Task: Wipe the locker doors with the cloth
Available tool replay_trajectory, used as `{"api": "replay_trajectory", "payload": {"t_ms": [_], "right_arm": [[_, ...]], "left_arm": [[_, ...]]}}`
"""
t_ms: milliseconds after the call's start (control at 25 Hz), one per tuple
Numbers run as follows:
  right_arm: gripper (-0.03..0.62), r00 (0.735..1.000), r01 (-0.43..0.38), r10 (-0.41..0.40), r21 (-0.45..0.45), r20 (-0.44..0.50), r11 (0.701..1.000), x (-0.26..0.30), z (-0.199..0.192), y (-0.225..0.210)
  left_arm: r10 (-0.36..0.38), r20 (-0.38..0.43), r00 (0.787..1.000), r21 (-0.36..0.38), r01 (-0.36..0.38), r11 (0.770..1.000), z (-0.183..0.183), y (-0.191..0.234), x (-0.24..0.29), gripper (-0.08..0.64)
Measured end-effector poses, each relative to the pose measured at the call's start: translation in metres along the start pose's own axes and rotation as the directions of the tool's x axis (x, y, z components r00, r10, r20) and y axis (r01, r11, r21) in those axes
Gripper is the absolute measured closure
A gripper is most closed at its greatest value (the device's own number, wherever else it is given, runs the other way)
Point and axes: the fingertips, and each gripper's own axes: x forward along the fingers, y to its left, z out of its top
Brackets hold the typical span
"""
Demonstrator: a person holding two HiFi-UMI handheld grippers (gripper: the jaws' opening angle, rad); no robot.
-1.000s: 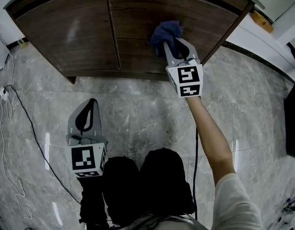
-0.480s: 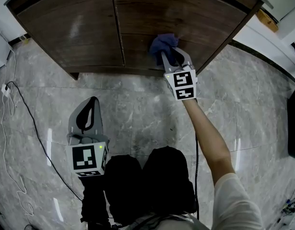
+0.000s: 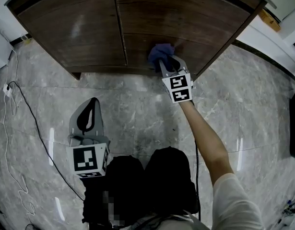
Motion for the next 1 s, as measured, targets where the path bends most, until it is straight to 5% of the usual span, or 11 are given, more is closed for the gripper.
{"api": "replay_trajectory", "payload": {"t_ms": [640,1000], "right_arm": [[0.506,0.982,-0.070,0.069,0.000,-0.177,0.998,0.030,-0.079,0.039],[0.506,0.990,-0.061,0.056,-0.035,-0.128,0.998,0.024,-0.041,0.035]], "left_arm": [[0.018,-0.016,1.000,0.004,-0.018,1.000,-0.007,0.008,-0.001,0.560],[0.021,-0.006,1.000,-0.004,-0.021,1.000,-0.005,0.011,-0.007,0.560]]}}
